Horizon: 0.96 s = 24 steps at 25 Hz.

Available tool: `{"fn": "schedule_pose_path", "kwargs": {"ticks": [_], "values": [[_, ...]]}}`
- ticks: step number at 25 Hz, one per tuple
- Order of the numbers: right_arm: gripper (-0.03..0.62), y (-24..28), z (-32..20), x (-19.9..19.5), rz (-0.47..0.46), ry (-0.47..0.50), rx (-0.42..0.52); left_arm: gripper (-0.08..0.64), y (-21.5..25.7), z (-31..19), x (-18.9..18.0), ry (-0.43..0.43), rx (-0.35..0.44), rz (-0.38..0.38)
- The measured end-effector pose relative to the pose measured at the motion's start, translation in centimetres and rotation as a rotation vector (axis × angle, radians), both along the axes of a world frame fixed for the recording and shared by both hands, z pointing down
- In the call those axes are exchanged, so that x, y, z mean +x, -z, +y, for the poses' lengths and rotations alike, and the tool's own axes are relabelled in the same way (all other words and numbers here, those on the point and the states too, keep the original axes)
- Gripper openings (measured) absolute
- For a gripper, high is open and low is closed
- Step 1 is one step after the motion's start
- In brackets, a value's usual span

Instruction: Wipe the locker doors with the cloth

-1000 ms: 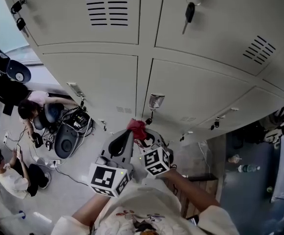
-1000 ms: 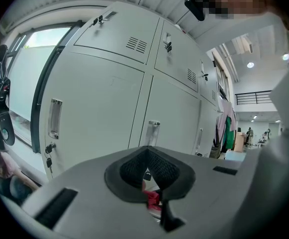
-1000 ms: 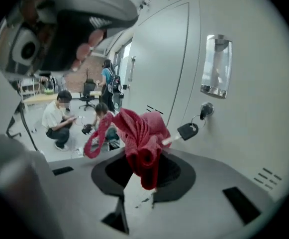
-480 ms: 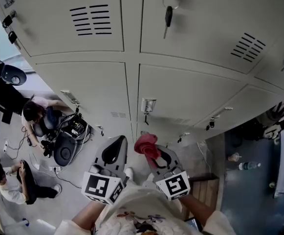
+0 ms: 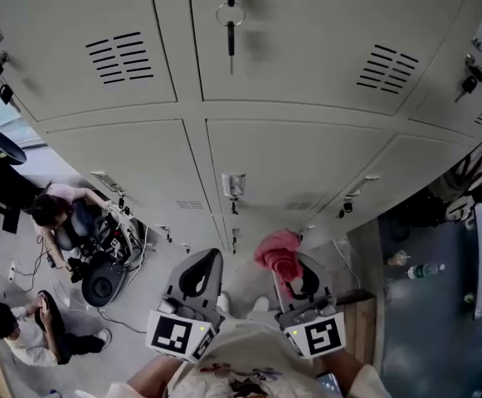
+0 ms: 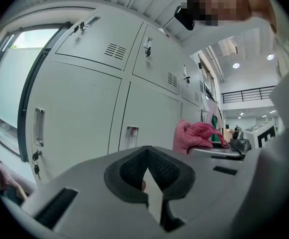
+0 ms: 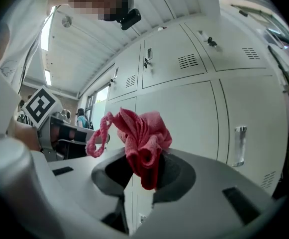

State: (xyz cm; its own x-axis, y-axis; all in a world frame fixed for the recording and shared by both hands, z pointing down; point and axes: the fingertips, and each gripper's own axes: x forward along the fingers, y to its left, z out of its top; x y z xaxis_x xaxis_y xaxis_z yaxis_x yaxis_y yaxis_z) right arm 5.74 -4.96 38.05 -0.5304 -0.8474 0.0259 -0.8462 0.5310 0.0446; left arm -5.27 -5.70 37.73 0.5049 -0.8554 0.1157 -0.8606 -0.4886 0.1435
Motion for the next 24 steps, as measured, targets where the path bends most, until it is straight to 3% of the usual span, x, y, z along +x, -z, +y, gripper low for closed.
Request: {"fn": "schedule_pose_path", "kwargs": {"ticks": [13, 24], "values": [[0.097, 0.2, 1.2, 3.4, -0.062, -0.092, -0.048, 0.005, 1.0, 1.1, 1.1, -0.018, 0.025, 0.04], [0.097, 1.2, 0.7, 3.3, -0.075, -0.083, -0.033, 0.005, 0.9, 1.2, 1.1, -0.013, 0.016, 0.037]]}}
